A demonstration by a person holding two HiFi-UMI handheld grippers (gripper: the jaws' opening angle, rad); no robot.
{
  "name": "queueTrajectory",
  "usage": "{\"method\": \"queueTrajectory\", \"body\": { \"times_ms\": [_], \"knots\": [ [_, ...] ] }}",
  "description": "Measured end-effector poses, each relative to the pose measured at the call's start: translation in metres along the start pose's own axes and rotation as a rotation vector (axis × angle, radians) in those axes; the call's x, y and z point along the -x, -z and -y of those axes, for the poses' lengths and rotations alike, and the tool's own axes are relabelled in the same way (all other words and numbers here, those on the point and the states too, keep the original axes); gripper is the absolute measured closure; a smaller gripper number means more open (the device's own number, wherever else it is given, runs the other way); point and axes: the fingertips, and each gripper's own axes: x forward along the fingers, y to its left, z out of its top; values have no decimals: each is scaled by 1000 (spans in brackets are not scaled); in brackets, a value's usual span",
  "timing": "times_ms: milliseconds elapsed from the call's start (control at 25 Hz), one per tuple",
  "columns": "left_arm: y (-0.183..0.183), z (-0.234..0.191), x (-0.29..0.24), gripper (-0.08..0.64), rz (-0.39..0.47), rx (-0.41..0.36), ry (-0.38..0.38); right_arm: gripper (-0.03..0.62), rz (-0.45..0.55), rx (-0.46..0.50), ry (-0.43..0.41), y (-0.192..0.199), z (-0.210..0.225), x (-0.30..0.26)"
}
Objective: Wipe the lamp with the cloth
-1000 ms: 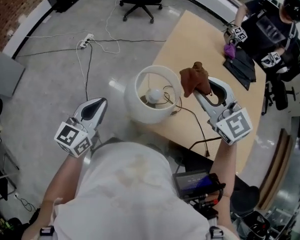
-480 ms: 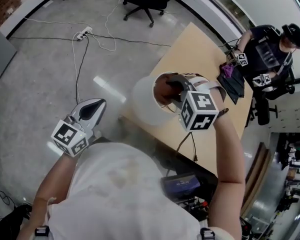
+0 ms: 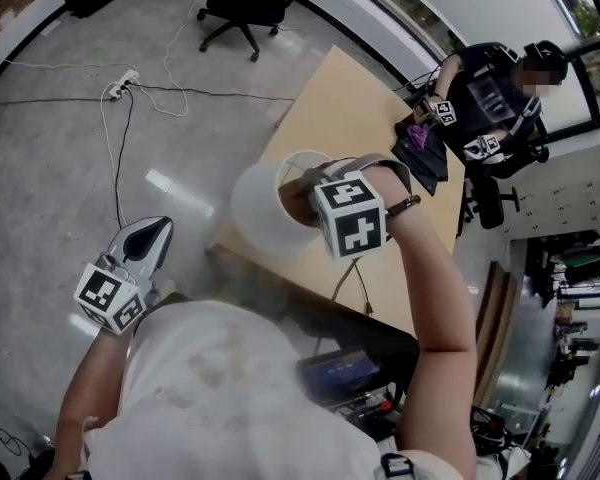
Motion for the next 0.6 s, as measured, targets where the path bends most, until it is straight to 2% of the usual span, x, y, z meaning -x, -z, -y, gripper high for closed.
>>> {"method": "queueTrajectory", "body": {
  "times_ms": [80, 160, 240, 320, 440, 520, 600],
  "knots": [
    [0, 0, -3, 558, 4, 7, 11, 419, 48, -43, 18, -4, 5, -2],
    [-1, 0, -2, 558, 4, 10, 22, 417, 61, -108, 82, -3, 18, -2],
    [-2, -2, 1, 558, 2, 8, 35, 417, 30, -179, 162, 7, 32, -1],
    [-3, -4, 4, 558, -2, 5, 49, 417, -44, -231, 220, 23, 41, -1],
    [-2, -6, 5, 558, -10, 2, 73, 419, -127, -262, 210, 38, 29, -6],
    [1, -7, 6, 558, -14, 2, 89, 419, -105, -276, 178, 32, 18, -8],
    [3, -6, 6, 558, -19, 1, 109, 419, -60, -313, 181, 25, 14, -5]
  ]
}}
